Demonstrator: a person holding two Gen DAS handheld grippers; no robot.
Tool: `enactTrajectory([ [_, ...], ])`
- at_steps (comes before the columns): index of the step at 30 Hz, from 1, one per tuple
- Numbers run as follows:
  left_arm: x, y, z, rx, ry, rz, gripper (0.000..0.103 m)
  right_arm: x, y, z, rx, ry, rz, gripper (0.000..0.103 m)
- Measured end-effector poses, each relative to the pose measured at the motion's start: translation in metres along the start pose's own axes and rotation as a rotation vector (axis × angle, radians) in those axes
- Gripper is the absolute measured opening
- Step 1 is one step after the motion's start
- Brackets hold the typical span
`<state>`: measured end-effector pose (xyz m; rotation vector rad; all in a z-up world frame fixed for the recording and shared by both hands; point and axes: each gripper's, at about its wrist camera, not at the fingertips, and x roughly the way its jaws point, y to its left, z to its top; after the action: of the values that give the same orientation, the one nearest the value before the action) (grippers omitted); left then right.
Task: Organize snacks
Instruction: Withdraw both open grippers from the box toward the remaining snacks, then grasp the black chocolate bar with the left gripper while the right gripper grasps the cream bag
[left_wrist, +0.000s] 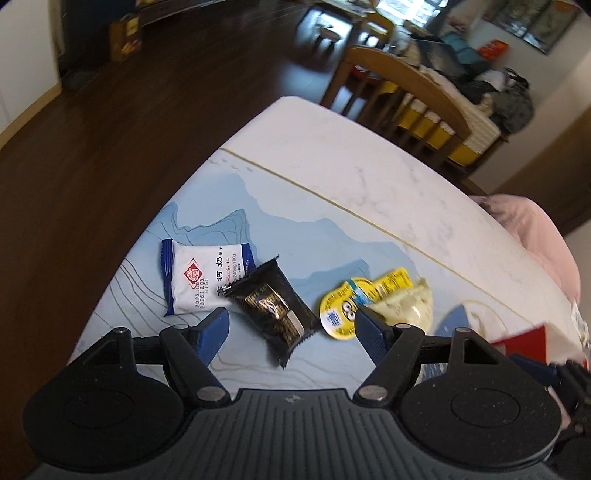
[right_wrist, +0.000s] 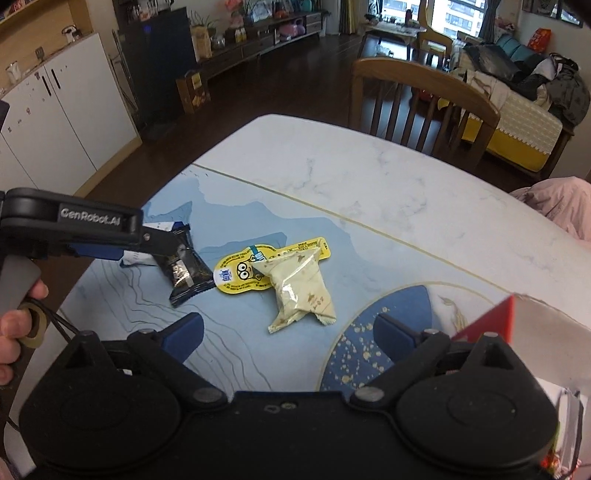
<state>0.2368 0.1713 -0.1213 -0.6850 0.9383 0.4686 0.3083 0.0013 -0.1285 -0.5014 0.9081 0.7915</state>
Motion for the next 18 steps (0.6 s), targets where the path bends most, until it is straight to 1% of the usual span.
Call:
enactTrajectory([
  [4, 0.019, 0.0, 0.007, -0.073, 0.02, 0.044, 0.075, 0.019, -0.001, 0.008, -0.038, 0.026, -0.025, 0.096],
  [6, 0.027, -0.002, 0.009, -0.093, 0.023, 0.061, 0.075, 0.027, -0.003, 0.011, -0.047, 0.038, -0.032, 0.094],
  [8, 0.033, -0.005, 0.011, -0.099, 0.026, 0.083, 0.075, 0.036, -0.004, 0.014, -0.054, 0.05, -0.036, 0.088],
  [13, 0.045, -0.012, 0.013, -0.107, 0.037, 0.147, 0.075, 0.054, -0.01, 0.019, -0.046, 0.076, -0.032, 0.084],
  [18, 0.05, -0.014, 0.018, -0.114, 0.035, 0.18, 0.075, 0.07, -0.013, 0.023, -0.043, 0.088, -0.036, 0.077],
])
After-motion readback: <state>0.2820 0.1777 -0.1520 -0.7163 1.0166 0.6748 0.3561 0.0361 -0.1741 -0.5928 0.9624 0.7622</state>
